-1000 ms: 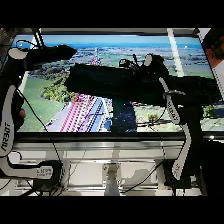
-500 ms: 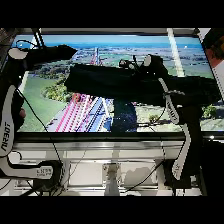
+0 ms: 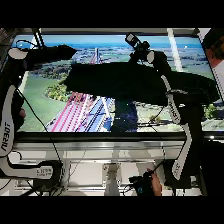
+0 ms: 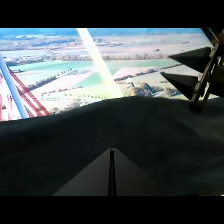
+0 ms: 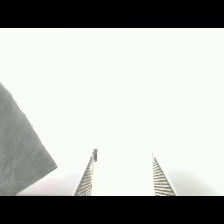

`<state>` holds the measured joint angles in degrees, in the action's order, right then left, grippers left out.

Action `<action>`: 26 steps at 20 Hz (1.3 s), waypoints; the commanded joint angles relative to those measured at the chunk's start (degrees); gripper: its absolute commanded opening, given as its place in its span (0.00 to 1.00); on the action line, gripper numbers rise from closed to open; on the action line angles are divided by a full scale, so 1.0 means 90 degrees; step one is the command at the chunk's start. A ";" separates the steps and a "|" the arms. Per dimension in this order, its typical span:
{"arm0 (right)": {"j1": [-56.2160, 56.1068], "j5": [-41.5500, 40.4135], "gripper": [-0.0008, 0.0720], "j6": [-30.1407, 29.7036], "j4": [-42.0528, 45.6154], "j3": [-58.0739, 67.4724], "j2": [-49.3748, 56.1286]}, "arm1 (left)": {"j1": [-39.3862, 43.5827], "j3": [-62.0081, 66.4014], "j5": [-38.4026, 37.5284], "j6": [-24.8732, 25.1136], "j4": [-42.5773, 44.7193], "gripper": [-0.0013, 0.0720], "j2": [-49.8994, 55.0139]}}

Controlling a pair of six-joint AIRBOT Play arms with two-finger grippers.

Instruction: Fold the clothes and pants, and hang the long-sleeved shirts on hangers.

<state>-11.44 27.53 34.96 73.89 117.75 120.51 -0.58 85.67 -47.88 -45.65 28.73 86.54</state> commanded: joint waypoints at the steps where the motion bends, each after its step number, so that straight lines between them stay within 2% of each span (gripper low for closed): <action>1: 0.0083 -0.0962 0.57 0.0226 -0.0168 0.0002 0.0002 | 0.0002 0.0005 0.0002 0.0000 0.0000 0.05 0.0005; 4: 0.0083 -0.0940 0.51 0.0299 -0.0185 0.0005 -0.0027 | 0.0002 0.0005 -0.0007 -0.0002 0.0000 0.05 0.0005; 6: 0.0136 -0.0770 0.08 0.0767 -0.0194 0.0005 -0.0136 | 0.0002 0.0005 -0.0194 -0.0005 -0.0002 0.04 0.0002; 7: 0.0221 -0.0452 0.07 0.1270 -0.0187 0.0005 -0.0238 | 0.0029 0.0005 -0.0316 -0.0005 0.0000 0.04 0.0002; 9: 0.0525 0.0763 0.07 0.2438 -0.0189 0.0005 -0.0544 | 0.0226 0.0005 -0.0425 -0.0034 0.0000 0.04 0.0002; 11: 0.1018 0.2433 0.06 0.3300 -0.0192 0.0005 -0.0925 | 0.0602 0.0005 -0.0408 -0.0352 0.0126 0.04 0.0002; 12: 0.1314 0.3194 0.06 0.3529 -0.0214 0.0002 -0.1110 | 0.0855 0.0005 -0.0364 -0.0794 0.0529 0.04 0.0002; 14: 0.2125 0.4316 0.06 0.3538 -0.0704 0.0005 -0.1484 | 0.1445 0.0002 -0.0209 -0.1923 0.2004 0.04 0.0005; 16: 0.3113 0.5030 0.06 0.3487 -0.1848 -0.0022 -0.1770 | 0.2045 -0.0005 -0.0160 -0.2946 0.3427 0.04 0.0027; 17: 0.3621 0.5345 0.06 0.3480 -0.2348 -0.0022 -0.1858 | 0.2285 -0.0010 -0.0160 -0.3339 0.3776 0.04 0.0066; 19: 0.4704 0.5795 0.06 0.3444 -0.3184 -0.0236 -0.2008 | 0.2688 -0.0022 -0.0155 -0.3538 0.3764 0.04 0.0202; 21: 0.5734 0.6239 0.07 0.3524 -0.3585 -0.0661 -0.2067 | 0.2951 -0.0022 -0.0136 -0.3672 0.3385 0.04 0.0432; 24: 0.7033 0.6424 0.08 0.4262 -0.4143 -0.1535 -0.2067 | 0.3198 -0.0022 -0.0134 -0.3665 0.2625 0.04 0.0792; 25: 0.7390 0.6499 0.14 0.4393 -0.4260 -0.1817 -0.2067 | 0.3264 -0.0019 -0.0129 -0.3665 0.2565 0.04 0.0879; 26: 0.7657 0.6487 0.36 0.4588 -0.4228 -0.2038 -0.2067 | 0.3325 -0.0019 -0.0107 -0.3665 0.2567 0.04 0.0971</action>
<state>48.31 82.35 71.13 40.62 105.19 102.21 27.09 85.49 -49.15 -77.30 54.19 92.90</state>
